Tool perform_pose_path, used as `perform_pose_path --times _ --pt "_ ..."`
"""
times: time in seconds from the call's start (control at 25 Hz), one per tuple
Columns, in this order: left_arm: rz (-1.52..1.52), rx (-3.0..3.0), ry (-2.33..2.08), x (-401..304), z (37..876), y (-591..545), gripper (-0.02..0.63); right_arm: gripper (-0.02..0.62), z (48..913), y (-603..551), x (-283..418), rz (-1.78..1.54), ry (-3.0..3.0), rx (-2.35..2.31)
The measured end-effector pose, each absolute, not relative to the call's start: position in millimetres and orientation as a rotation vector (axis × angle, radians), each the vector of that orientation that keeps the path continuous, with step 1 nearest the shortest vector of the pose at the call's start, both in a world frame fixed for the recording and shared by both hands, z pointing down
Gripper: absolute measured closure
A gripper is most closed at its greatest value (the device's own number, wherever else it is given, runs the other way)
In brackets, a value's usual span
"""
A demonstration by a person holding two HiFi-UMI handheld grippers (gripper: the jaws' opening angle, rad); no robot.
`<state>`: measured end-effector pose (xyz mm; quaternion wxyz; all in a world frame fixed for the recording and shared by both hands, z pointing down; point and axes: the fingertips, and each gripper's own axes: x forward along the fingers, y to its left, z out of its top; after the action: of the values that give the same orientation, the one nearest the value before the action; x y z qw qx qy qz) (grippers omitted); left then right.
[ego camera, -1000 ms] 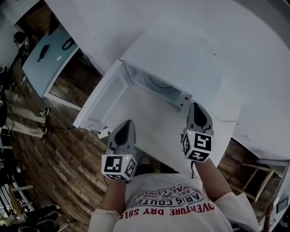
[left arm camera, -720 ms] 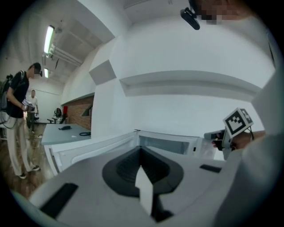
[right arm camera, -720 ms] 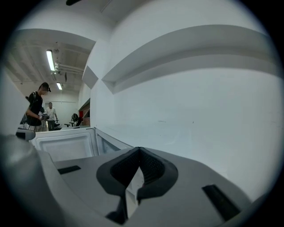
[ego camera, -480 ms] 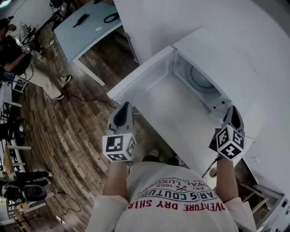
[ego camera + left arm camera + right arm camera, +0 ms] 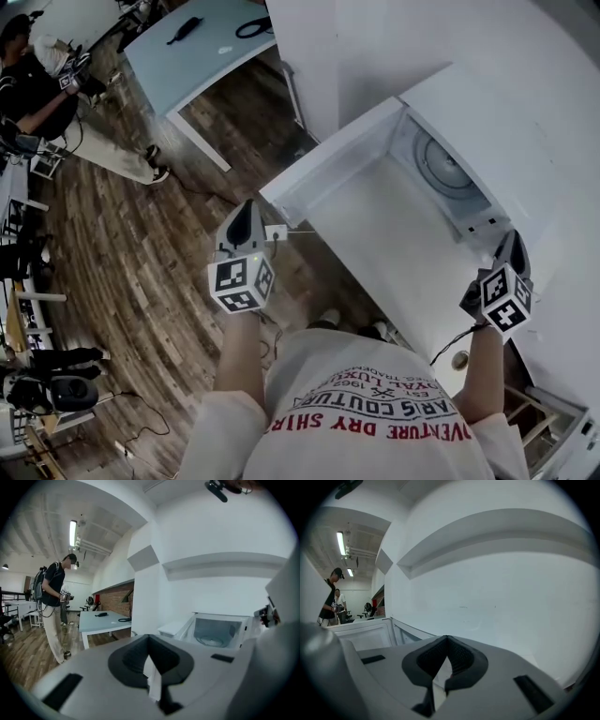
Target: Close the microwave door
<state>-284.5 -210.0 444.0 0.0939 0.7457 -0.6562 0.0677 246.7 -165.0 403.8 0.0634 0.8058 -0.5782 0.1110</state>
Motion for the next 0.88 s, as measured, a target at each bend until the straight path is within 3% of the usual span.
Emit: perform_pose_path --times 0.88 --pt "0.173 2.310 -1.666 -258.0 461.3 -211.2 0.604 0.583 404.7 -166.2 247.3 0.344 -1.766 2.431"
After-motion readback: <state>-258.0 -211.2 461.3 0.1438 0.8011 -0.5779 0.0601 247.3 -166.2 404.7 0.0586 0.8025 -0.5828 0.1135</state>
